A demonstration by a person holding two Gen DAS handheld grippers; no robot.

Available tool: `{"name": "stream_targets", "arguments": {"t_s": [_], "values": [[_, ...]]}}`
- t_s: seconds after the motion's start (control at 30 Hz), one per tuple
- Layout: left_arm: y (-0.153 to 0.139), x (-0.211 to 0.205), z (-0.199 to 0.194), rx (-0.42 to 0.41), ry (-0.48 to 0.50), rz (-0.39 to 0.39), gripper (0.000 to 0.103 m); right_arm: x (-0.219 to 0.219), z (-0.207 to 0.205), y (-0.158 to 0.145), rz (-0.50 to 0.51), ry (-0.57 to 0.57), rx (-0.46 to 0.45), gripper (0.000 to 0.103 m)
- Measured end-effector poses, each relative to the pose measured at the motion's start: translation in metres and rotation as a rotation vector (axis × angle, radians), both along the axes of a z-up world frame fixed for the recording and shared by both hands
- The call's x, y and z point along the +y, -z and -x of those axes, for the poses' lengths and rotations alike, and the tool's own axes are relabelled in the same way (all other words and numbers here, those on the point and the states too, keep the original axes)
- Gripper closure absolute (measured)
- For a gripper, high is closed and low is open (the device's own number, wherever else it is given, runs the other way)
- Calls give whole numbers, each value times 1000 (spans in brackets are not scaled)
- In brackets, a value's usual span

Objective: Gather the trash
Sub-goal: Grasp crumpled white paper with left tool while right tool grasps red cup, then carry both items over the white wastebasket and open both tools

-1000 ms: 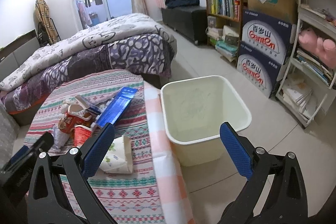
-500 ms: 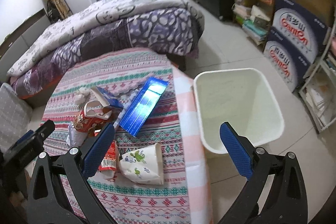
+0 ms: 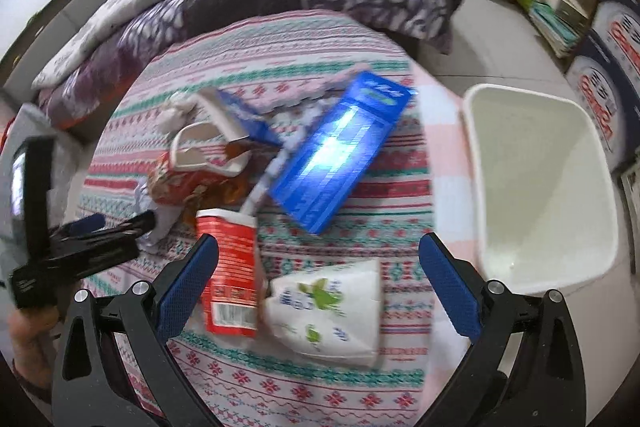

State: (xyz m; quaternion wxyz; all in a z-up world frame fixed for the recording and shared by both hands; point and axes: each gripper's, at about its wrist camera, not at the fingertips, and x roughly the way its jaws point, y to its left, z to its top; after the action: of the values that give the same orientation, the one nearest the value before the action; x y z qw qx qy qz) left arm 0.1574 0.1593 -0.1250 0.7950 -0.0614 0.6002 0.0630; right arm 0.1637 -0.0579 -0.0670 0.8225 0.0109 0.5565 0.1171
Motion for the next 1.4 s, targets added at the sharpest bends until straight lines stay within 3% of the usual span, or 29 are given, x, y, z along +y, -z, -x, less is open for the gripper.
{"name": "stream_targets", "arguments": {"t_s": [0.1,0.17,0.23,0.3,0.37,0.5,0.57,0.6,0.67,0.87,1.03,1.2,1.4], "values": [[16,-6,-6,26,45,-38,8,14,1,9,-3,-29,15,7],[23,-6,-9,35,55,-43,25,24,-1,16,-3,-47,33,7],[27,-2,-8,45,57,24,44,33,0,21,-9,-65,49,7],[26,2,-5,37,53,29,46,43,2,26,-12,-94,63,7],[23,7,1,29,42,30,56,53,4,29,-4,-119,67,7],[10,26,12,0,-25,3,57,66,4,39,21,-140,77,13],[3,36,19,-21,-70,12,57,70,3,46,15,-140,105,36],[-1,41,23,-38,-94,13,57,72,1,49,8,-143,123,42],[-12,48,30,-79,-126,6,57,74,0,51,21,-138,129,67],[-55,55,29,-213,-171,2,57,68,-1,27,-22,-120,34,68],[-82,30,23,-326,-170,7,57,56,-1,-8,-48,-95,-100,68],[-97,9,26,-403,-157,-1,57,31,2,-30,-66,-40,-214,68],[-103,-19,22,-443,-124,4,56,-10,-3,-39,-93,64,-254,68]]}}
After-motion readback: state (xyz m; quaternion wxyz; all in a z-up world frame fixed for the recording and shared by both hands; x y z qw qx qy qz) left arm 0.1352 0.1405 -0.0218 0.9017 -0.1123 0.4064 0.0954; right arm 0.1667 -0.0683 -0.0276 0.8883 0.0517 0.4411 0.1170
